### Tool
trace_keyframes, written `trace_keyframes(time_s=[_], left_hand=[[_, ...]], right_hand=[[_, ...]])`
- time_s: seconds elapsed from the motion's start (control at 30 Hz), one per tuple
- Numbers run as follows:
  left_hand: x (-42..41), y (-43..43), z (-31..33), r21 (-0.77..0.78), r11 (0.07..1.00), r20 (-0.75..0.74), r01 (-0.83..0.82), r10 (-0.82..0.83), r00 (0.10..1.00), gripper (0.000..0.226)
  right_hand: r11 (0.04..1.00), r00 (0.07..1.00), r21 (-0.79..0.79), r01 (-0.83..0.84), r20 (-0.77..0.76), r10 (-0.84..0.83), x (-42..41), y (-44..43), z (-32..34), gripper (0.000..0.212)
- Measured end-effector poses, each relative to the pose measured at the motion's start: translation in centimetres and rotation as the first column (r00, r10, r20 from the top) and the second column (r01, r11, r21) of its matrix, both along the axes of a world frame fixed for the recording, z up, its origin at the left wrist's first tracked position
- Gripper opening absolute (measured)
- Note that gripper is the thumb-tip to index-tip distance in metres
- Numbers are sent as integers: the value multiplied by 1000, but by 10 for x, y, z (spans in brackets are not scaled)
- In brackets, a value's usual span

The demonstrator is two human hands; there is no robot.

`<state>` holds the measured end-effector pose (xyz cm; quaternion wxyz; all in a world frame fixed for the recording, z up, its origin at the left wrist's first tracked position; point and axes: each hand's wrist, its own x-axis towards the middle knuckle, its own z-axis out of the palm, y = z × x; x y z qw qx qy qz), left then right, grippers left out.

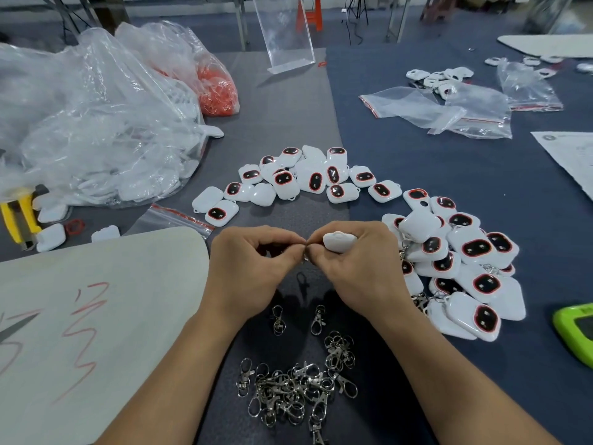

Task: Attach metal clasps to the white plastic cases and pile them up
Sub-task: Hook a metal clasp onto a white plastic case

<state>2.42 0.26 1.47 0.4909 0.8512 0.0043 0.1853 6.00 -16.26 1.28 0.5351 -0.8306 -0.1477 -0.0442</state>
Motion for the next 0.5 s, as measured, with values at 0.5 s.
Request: trace_keyframes(time_s=[0.5], left_hand=[[3, 7, -2, -221, 966, -160, 133, -170, 972, 13]], right_hand=[[983, 982, 137, -121, -126, 139, 6, -4, 1, 15]])
